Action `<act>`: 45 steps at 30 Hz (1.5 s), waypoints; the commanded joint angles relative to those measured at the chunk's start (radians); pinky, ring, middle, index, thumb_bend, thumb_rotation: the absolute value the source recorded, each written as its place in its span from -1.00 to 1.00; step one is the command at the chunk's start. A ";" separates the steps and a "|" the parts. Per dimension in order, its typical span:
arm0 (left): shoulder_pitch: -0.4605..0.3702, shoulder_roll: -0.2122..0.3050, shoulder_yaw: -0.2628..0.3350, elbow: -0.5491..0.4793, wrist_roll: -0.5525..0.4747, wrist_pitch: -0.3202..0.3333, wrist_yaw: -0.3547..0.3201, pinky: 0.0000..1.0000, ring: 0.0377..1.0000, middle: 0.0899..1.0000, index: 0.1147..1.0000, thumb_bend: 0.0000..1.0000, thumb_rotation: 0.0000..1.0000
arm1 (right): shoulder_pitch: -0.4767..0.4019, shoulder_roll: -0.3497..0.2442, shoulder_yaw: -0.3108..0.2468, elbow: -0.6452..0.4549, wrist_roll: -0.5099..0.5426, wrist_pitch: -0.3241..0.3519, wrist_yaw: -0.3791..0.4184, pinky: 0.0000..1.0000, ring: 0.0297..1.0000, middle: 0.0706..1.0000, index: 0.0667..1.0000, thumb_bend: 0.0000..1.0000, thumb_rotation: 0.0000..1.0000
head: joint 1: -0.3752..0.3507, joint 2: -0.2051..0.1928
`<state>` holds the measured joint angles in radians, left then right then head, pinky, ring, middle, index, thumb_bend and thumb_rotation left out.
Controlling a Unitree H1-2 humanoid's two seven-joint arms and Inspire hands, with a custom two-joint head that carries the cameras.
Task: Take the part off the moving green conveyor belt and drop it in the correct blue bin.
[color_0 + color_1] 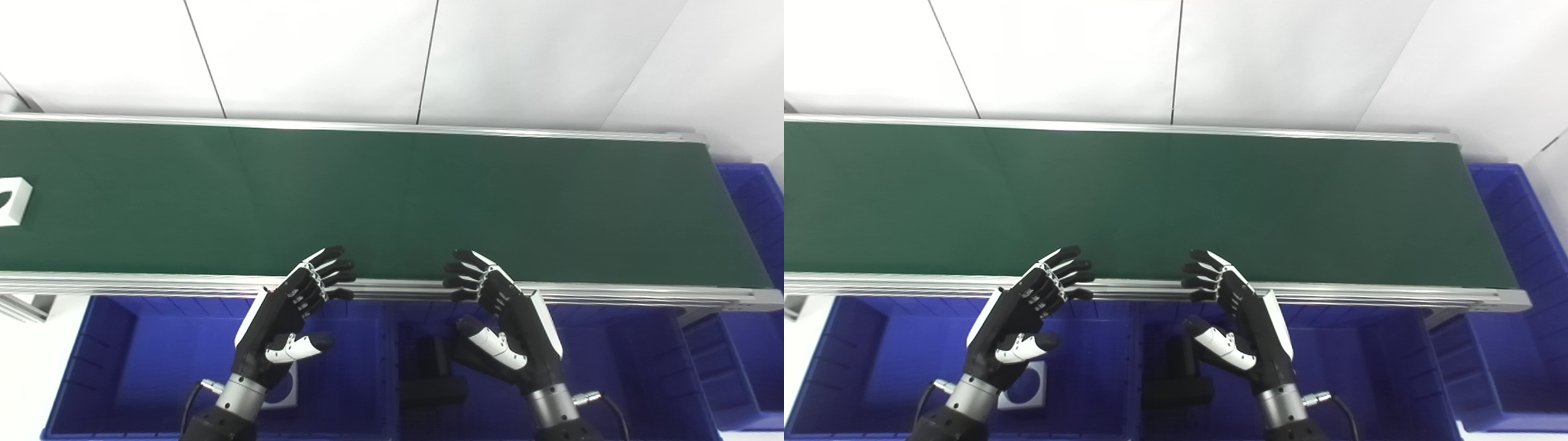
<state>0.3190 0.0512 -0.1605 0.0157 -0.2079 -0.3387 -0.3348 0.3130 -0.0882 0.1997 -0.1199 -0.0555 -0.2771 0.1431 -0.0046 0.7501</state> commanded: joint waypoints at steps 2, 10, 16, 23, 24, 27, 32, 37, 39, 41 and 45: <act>-0.008 -0.001 -0.007 -0.021 -0.012 -0.034 -0.010 0.29 0.48 0.53 0.66 0.92 -0.06 | -0.002 0.004 -0.003 -0.026 0.004 -0.037 -0.003 0.23 0.38 0.47 0.44 0.51 0.25 | 0.001 0.000; -0.008 -0.001 -0.007 -0.019 -0.022 -0.032 -0.011 0.38 0.51 0.55 0.66 0.92 -0.07 | -0.002 0.003 -0.003 -0.021 0.005 -0.044 -0.002 0.23 0.39 0.49 0.56 0.51 0.26 | 0.001 -0.004; -0.008 -0.001 -0.005 -0.019 -0.019 -0.034 -0.009 0.43 0.53 0.56 0.66 0.93 -0.06 | -0.004 0.005 -0.004 -0.014 0.004 -0.052 -0.004 0.23 0.38 0.49 0.59 0.52 0.26 | 0.000 -0.006; -0.008 0.001 -0.005 -0.016 -0.023 -0.035 -0.012 0.46 0.55 0.57 0.66 0.93 -0.06 | -0.004 0.006 -0.003 -0.013 0.007 -0.054 -0.003 0.23 0.38 0.49 0.59 0.53 0.27 | 0.000 -0.007; -0.008 0.002 -0.005 -0.016 -0.024 -0.035 -0.013 0.47 0.56 0.58 0.67 0.92 -0.06 | -0.004 0.006 -0.003 -0.012 0.009 -0.056 -0.002 0.23 0.38 0.49 0.60 0.52 0.26 | 0.000 -0.007; -0.007 0.003 -0.005 -0.017 -0.024 -0.034 -0.013 0.48 0.56 0.58 0.67 0.92 -0.06 | -0.004 0.007 -0.002 -0.012 0.007 -0.057 -0.003 0.23 0.38 0.49 0.59 0.51 0.26 | -0.001 -0.008; -0.007 0.003 -0.004 -0.018 -0.018 -0.031 -0.008 0.46 0.55 0.57 0.66 0.94 -0.06 | -0.005 0.007 -0.002 -0.010 0.007 -0.058 -0.003 0.22 0.38 0.49 0.59 0.51 0.26 | 0.004 -0.010; -0.010 0.003 -0.004 -0.012 -0.020 -0.038 -0.011 0.45 0.54 0.57 0.66 0.94 -0.06 | -0.007 0.007 -0.002 -0.002 0.010 -0.065 -0.002 0.22 0.38 0.49 0.59 0.51 0.25 | 0.023 -0.016; -0.013 0.003 -0.005 -0.004 -0.019 -0.048 -0.014 0.42 0.53 0.57 0.66 0.92 -0.05 | -0.007 0.007 -0.002 0.003 0.015 -0.068 -0.001 0.22 0.38 0.50 0.59 0.50 0.25 | 0.074 -0.032; -0.018 0.008 -0.010 -0.002 0.008 -0.067 -0.014 0.41 0.53 0.57 0.66 0.90 -0.02 | -0.007 0.004 -0.005 0.011 0.024 -0.076 0.002 0.23 0.38 0.50 0.60 0.47 0.23 | 0.129 -0.047; -0.014 0.020 -0.020 -0.040 0.060 -0.058 -0.002 0.41 0.51 0.56 0.65 0.87 0.03 | -0.011 -0.012 -0.010 0.034 0.029 -0.105 0.009 0.23 0.39 0.51 0.62 0.44 0.29 | 0.230 -0.088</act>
<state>0.3159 0.0657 -0.1758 0.0161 -0.1633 -0.3665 -0.3355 0.3097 -0.0934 0.1958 -0.0695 -0.0378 -0.3101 0.1466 0.2255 0.6627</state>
